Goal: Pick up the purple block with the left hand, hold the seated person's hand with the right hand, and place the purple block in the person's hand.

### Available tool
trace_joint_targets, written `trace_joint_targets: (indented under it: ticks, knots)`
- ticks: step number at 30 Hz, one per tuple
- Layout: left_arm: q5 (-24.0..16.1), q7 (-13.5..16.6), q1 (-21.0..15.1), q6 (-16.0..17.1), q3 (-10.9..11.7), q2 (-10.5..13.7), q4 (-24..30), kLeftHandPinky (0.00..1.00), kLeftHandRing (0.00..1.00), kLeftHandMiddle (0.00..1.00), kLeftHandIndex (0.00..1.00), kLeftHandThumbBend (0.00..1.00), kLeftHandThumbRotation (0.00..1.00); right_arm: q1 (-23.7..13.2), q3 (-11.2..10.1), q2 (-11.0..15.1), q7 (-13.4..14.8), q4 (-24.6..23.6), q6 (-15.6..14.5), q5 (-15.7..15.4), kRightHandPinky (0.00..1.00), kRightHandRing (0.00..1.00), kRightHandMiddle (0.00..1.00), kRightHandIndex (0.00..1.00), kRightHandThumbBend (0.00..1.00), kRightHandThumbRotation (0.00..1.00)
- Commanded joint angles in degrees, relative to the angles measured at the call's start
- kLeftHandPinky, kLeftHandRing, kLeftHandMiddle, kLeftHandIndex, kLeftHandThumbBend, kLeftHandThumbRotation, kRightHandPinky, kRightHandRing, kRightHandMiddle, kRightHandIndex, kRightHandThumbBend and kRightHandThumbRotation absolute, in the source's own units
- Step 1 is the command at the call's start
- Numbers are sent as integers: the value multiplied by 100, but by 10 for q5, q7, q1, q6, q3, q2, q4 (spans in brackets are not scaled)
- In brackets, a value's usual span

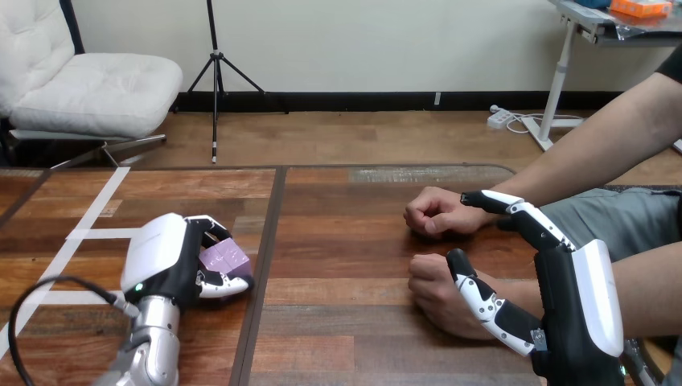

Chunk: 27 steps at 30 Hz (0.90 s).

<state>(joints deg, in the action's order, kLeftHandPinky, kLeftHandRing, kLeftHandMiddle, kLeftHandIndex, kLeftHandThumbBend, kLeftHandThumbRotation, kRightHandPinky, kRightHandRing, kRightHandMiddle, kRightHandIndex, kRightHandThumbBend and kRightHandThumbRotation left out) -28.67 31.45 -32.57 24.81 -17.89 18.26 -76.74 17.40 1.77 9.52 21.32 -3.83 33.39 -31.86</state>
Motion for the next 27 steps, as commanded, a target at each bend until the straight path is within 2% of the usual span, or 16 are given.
trace_joint_targets:
  ticks: [1,2,4,5,6,11,19,23,27]
  knots:
    - [50,-24,-5,34,51,-16,0,43,47,52,54,62,1,-23,-6,8,0,-13,6,3,70,76,75,71,38,17]
    - [71,-39,-4,39,69,-22,1,42,46,52,53,63,1,-23,-6,8,0,-13,6,3,70,76,75,71,38,17]
    - [95,-56,-3,43,88,-28,2,41,44,50,52,67,3,-23,-6,7,-1,-13,6,3,70,76,75,71,38,17]
    - [117,-72,-3,45,107,-35,3,41,44,50,52,67,3,-23,-6,8,0,-13,6,3,70,76,75,71,38,17]
    - [132,-83,-4,45,119,-39,4,40,43,49,51,72,4,-24,-6,8,0,-13,6,2,70,76,75,71,38,17]
    - [190,-132,-4,51,164,-57,8,37,41,47,50,78,6,-25,-6,8,0,-11,7,1,70,76,75,72,38,17]
    - [234,-177,-5,64,200,-71,13,34,39,46,49,85,7,-27,-6,9,-2,-7,9,6,70,76,75,72,37,17]
    - [266,-213,-6,66,228,-84,15,33,39,46,49,88,6,-27,-6,9,0,-7,10,4,70,76,75,72,38,16]
    - [270,-220,-7,67,235,-90,16,33,39,46,49,89,6,-27,-6,9,-1,-6,10,6,70,76,75,72,38,16]
